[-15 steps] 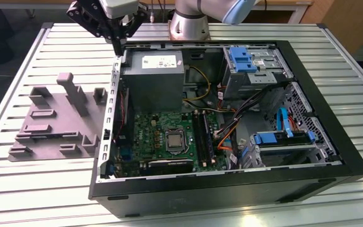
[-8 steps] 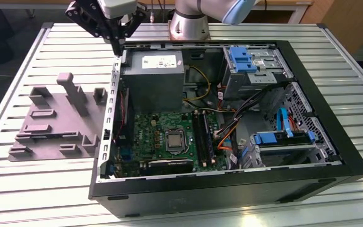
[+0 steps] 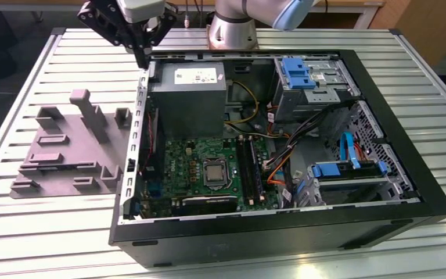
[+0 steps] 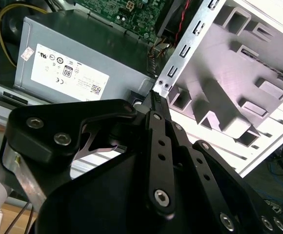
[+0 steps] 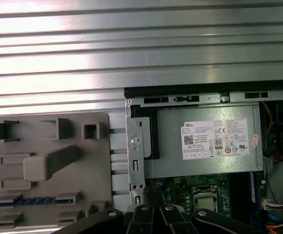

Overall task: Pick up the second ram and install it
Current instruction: 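Reach for the second ram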

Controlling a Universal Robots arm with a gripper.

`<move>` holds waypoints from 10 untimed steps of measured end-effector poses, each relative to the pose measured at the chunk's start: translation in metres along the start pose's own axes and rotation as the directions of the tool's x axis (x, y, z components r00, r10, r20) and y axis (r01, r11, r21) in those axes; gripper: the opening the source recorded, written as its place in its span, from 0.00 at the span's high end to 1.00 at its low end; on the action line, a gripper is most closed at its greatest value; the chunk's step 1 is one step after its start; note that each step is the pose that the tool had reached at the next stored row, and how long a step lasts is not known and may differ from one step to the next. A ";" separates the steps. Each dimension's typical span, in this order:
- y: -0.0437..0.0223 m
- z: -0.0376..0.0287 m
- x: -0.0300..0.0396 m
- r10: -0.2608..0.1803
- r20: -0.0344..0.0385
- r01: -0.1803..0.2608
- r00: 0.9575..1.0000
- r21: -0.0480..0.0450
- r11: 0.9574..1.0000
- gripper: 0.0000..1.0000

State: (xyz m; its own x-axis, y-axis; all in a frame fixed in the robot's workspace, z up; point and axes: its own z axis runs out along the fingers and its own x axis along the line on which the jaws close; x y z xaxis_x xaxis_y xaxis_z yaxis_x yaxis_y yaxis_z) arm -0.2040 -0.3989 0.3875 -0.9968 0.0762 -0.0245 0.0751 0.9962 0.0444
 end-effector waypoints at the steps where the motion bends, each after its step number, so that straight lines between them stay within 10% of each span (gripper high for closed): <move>1: 0.0000 0.0000 0.0003 0.000 0.000 0.000 1.000 0.000 1.000 0.89; 10: -0.0003 -0.0001 0.0033 0.000 0.000 0.000 1.000 0.000 1.000 0.89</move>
State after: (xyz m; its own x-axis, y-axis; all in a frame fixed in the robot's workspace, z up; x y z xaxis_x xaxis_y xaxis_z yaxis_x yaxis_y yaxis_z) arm -0.2073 -0.3989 0.3875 -0.9968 0.0762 -0.0245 0.0751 0.9962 0.0444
